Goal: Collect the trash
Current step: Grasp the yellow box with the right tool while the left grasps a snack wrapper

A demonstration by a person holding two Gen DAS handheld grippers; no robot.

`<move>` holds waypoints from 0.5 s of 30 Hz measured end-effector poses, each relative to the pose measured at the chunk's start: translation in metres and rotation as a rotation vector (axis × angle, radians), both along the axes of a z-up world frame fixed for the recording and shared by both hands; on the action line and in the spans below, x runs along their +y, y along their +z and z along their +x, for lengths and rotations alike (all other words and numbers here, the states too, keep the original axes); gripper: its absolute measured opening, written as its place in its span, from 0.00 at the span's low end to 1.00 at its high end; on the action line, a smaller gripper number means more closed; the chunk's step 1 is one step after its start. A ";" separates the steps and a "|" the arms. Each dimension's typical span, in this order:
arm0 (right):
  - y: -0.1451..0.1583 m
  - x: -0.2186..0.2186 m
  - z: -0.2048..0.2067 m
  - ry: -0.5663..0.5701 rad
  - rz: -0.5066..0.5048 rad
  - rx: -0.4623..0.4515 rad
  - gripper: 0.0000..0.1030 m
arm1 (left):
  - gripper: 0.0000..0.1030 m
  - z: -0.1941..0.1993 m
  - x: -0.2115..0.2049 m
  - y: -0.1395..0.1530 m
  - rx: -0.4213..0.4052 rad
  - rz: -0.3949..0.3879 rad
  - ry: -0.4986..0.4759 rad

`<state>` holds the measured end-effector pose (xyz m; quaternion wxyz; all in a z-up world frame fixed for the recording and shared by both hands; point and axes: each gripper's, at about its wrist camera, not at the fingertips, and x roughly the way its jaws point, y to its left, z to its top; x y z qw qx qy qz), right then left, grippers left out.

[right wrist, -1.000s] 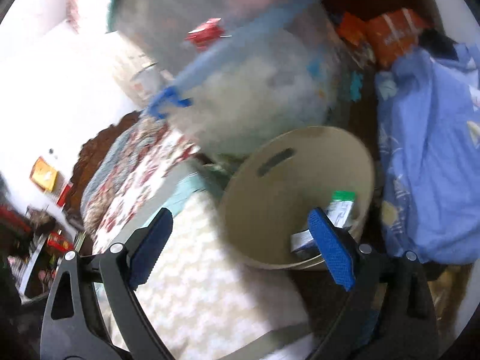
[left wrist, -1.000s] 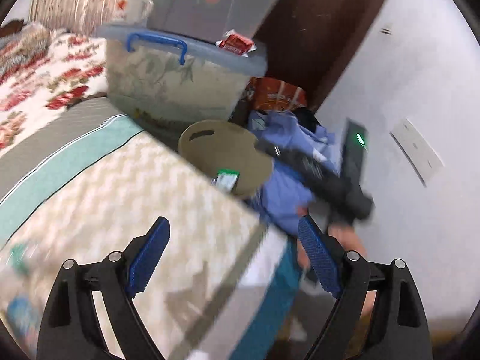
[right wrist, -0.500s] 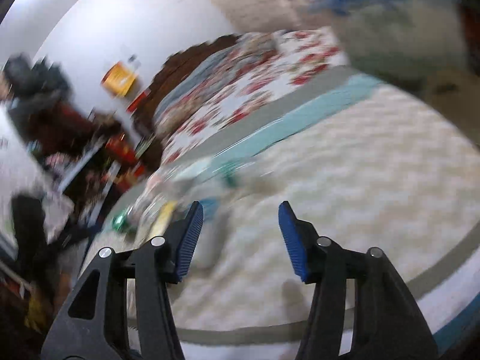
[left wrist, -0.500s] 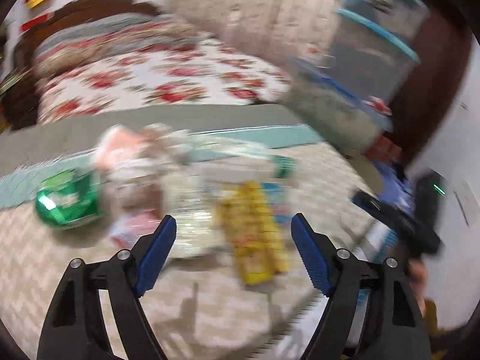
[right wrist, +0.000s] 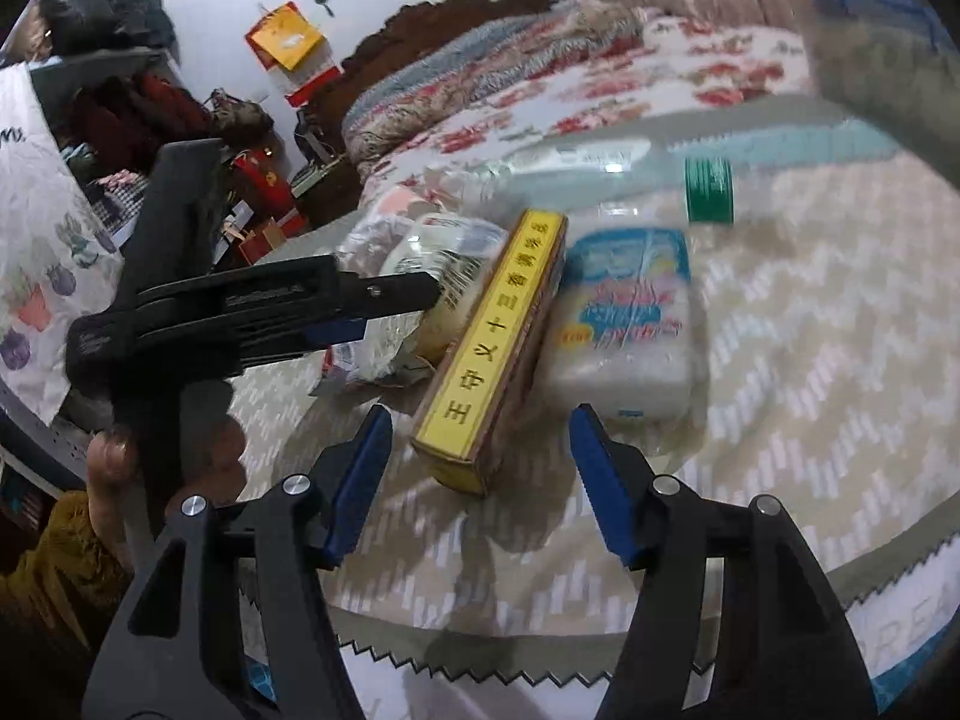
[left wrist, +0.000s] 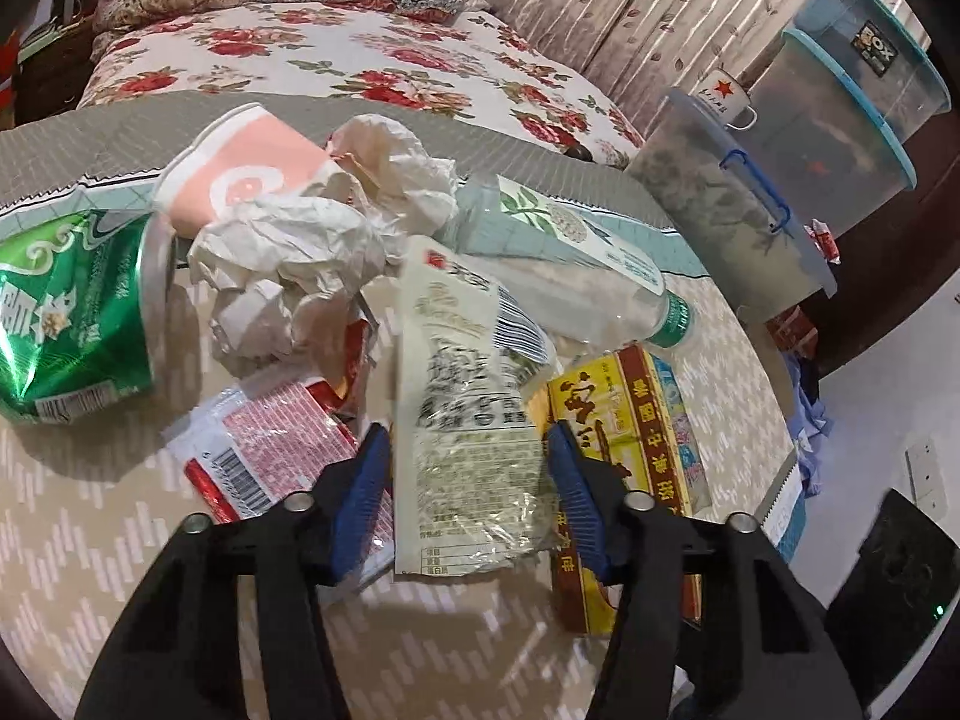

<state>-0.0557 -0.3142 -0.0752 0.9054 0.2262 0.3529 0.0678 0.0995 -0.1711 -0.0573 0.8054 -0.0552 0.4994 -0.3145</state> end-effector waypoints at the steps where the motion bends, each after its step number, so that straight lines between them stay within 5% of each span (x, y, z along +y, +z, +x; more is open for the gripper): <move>1: -0.003 -0.002 0.002 -0.008 0.012 0.010 0.59 | 0.45 0.000 0.000 0.000 -0.006 -0.002 -0.001; 2: -0.007 -0.003 0.004 -0.010 0.031 0.019 0.51 | 0.43 -0.003 0.000 0.002 -0.018 -0.007 -0.008; 3: -0.010 -0.004 0.006 -0.004 0.053 0.027 0.44 | 0.10 -0.004 0.000 0.002 -0.026 -0.006 -0.010; 7: -0.015 -0.005 0.007 -0.001 0.078 0.028 0.26 | 0.04 -0.011 0.011 0.011 -0.041 -0.041 -0.016; 15: 0.022 -0.004 -0.042 0.000 0.104 -0.146 0.24 | 0.03 -0.052 0.044 0.048 -0.119 -0.146 -0.073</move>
